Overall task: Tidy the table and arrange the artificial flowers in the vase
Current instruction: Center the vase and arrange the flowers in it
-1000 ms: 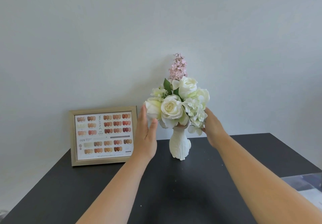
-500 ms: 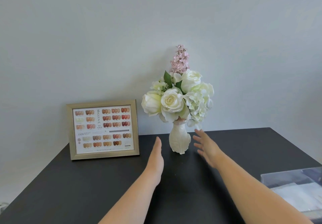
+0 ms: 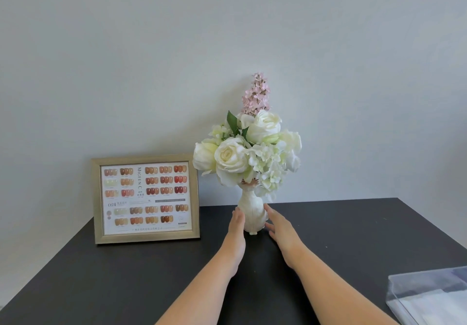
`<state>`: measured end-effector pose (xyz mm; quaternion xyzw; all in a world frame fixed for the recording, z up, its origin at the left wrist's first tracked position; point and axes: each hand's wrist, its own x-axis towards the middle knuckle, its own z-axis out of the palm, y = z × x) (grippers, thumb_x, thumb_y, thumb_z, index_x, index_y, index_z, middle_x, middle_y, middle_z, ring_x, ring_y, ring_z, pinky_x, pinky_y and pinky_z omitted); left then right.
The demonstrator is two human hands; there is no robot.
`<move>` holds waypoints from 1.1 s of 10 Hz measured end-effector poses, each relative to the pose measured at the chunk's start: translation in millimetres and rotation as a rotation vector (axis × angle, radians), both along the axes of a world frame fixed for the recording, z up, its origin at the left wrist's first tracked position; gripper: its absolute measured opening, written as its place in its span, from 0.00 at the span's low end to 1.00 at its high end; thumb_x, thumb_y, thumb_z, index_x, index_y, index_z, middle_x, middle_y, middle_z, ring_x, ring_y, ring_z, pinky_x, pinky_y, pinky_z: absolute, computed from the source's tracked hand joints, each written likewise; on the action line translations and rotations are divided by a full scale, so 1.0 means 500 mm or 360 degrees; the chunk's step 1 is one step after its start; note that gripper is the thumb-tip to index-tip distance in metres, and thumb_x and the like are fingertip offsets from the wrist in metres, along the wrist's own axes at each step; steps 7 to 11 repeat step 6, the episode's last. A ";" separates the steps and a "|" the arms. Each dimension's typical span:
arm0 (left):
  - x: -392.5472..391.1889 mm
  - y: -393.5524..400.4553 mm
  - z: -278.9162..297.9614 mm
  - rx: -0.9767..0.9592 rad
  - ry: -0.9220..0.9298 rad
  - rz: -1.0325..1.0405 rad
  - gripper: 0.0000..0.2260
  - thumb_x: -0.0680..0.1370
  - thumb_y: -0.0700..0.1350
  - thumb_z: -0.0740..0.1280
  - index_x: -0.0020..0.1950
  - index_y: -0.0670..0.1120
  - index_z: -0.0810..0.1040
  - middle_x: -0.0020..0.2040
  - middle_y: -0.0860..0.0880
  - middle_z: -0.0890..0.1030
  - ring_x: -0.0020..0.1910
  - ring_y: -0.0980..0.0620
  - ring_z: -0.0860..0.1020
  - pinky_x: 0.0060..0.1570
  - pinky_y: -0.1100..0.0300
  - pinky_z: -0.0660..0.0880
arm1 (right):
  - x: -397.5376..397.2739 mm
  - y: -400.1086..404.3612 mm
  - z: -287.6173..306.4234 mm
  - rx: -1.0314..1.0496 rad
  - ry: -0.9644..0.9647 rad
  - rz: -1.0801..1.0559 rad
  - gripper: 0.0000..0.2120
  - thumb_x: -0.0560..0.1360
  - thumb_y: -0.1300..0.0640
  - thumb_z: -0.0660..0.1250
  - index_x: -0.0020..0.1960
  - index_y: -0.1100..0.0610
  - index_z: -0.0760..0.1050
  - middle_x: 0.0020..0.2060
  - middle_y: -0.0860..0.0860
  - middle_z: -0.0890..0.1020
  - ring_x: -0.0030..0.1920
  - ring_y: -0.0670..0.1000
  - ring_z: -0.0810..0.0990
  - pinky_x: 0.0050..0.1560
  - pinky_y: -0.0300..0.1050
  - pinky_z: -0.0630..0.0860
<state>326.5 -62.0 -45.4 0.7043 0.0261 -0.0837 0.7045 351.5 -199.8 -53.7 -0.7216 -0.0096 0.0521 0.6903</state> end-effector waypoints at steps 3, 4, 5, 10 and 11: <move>0.018 -0.008 0.003 0.0262 -0.0125 -0.0014 0.28 0.83 0.61 0.45 0.80 0.54 0.40 0.81 0.52 0.43 0.79 0.50 0.45 0.75 0.49 0.45 | 0.019 0.011 0.001 0.0012 0.0014 -0.0044 0.20 0.81 0.43 0.53 0.73 0.40 0.64 0.59 0.37 0.72 0.61 0.46 0.73 0.66 0.44 0.64; 0.021 -0.006 -0.001 0.0298 -0.0157 -0.0026 0.29 0.82 0.62 0.45 0.79 0.55 0.39 0.81 0.52 0.42 0.78 0.51 0.45 0.75 0.49 0.45 | 0.009 0.013 0.005 0.0006 -0.0010 -0.0040 0.20 0.82 0.45 0.52 0.74 0.42 0.63 0.65 0.41 0.71 0.67 0.49 0.71 0.66 0.42 0.64; 0.022 0.004 -0.010 0.0223 -0.0111 -0.0015 0.29 0.81 0.63 0.46 0.80 0.55 0.43 0.81 0.54 0.46 0.78 0.52 0.48 0.74 0.50 0.46 | 0.001 0.012 0.002 -0.0030 -0.0079 -0.0010 0.22 0.82 0.46 0.52 0.75 0.43 0.62 0.70 0.42 0.68 0.72 0.48 0.66 0.69 0.42 0.61; -0.003 0.020 -0.032 0.0116 -0.0168 0.0083 0.27 0.82 0.62 0.50 0.80 0.56 0.51 0.80 0.55 0.53 0.77 0.55 0.53 0.74 0.54 0.51 | -0.020 0.013 -0.013 -0.0095 -0.0195 -0.0060 0.21 0.82 0.48 0.54 0.74 0.44 0.64 0.71 0.42 0.70 0.70 0.45 0.67 0.72 0.51 0.62; -0.003 0.020 -0.032 0.0116 -0.0168 0.0083 0.27 0.82 0.62 0.50 0.80 0.56 0.51 0.80 0.55 0.53 0.77 0.55 0.53 0.74 0.54 0.51 | -0.020 0.013 -0.013 -0.0095 -0.0195 -0.0060 0.21 0.82 0.48 0.54 0.74 0.44 0.64 0.71 0.42 0.70 0.70 0.45 0.67 0.72 0.51 0.62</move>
